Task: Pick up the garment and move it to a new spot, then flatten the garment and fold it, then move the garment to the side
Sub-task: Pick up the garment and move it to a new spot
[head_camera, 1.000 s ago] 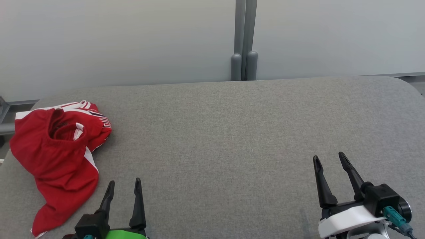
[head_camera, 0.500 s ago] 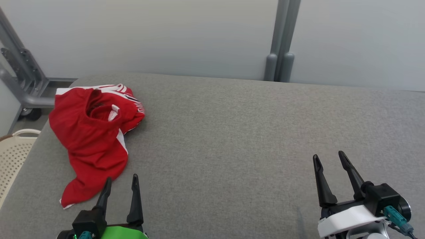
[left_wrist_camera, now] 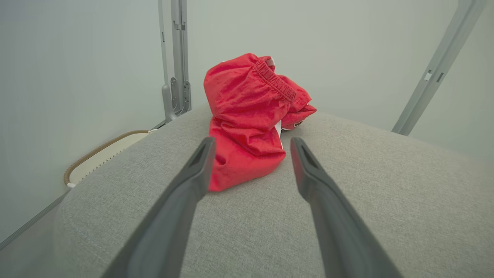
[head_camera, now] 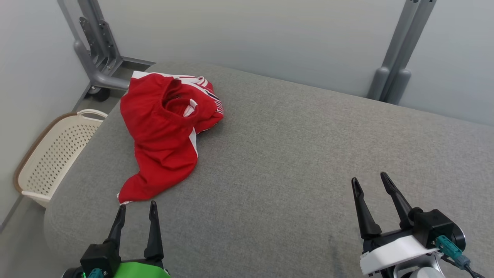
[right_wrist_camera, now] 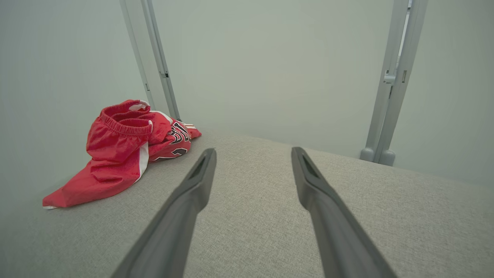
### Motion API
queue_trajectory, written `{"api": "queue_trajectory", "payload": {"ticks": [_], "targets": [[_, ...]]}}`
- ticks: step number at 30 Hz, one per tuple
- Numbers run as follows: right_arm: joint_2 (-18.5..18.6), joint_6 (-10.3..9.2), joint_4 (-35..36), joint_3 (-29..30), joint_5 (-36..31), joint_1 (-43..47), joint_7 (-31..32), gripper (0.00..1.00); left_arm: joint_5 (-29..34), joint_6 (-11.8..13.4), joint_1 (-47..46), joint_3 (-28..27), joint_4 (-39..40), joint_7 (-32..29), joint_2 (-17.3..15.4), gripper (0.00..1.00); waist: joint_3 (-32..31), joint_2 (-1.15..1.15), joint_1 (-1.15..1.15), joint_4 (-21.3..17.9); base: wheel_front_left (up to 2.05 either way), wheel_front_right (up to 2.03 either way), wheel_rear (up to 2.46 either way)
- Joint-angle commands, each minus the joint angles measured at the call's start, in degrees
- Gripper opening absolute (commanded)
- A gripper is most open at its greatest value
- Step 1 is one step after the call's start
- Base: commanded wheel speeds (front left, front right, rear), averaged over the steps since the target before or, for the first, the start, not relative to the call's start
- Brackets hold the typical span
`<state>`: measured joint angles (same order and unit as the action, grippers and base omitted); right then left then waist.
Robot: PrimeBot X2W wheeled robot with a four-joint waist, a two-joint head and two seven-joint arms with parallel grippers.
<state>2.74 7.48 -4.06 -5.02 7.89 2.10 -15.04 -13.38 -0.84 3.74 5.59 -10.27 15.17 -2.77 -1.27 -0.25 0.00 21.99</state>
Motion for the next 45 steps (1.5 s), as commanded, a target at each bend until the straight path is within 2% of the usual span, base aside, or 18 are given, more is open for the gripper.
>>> {"api": "queue_trajectory", "payload": {"ticks": [1, 11, 17, 22, 32, 38, 45], "targets": [[0.3, 0.02, -0.2, 0.0, 0.1, -0.3, -0.2, 1.00, 0.1, -0.2, -0.3, 0.0, 0.1, 0.0, -0.2, 1.00, 0.6, 0.25, 0.00, 1.6, 0.00, 0.00, 0.00], [0.3, 0.02, -0.3, 0.1, -0.4, -0.4, -0.2, 1.00, -0.1, 0.4, -0.1, -0.4, 0.4, 0.0, -0.2, 1.00, 0.9, 0.25, 0.00, 0.6, 0.00, 0.00, 0.00], [0.2, 0.02, -0.1, 0.4, -0.5, -0.5, -0.2, 1.00, 0.7, -0.3, -1.8, -0.1, 0.1, 0.0, -0.7, 1.00, 1.2, 0.25, 0.00, 0.0, 0.00, 0.00, 0.00], [0.3, 0.02, 0.1, 0.7, -0.9, -0.9, -0.2, 1.00, 4.0, -0.8, -7.2, 0.9, -0.6, -0.8, -4.4, 1.00, 2.0, 0.25, 0.00, -0.5, 0.00, 0.00, 0.00], [0.3, 0.01, 0.2, 0.1, -2.4, -2.6, -0.2, 1.00, 7.2, -4.1, -25.4, 2.3, -6.6, -8.4, -12.4, 1.00, 5.7, 0.25, 0.00, -3.0, 0.00, 0.00, 0.00], [0.3, 0.02, 0.2, -0.4, -3.8, -4.3, -0.2, 1.00, 6.7, -5.7, -34.0, 4.8, -14.3, -12.6, -14.7, 1.00, 8.8, 0.25, 0.00, -5.5, 0.00, 0.00, 0.00], [0.3, 0.02, 1.3, -0.6, -5.4, -6.8, -0.2, 1.00, 4.4, -6.5, -39.0, 7.8, -22.3, -15.1, -15.9, 1.00, 13.1, 0.25, 0.00, -8.1, 0.00, 0.00, 0.00]]}}
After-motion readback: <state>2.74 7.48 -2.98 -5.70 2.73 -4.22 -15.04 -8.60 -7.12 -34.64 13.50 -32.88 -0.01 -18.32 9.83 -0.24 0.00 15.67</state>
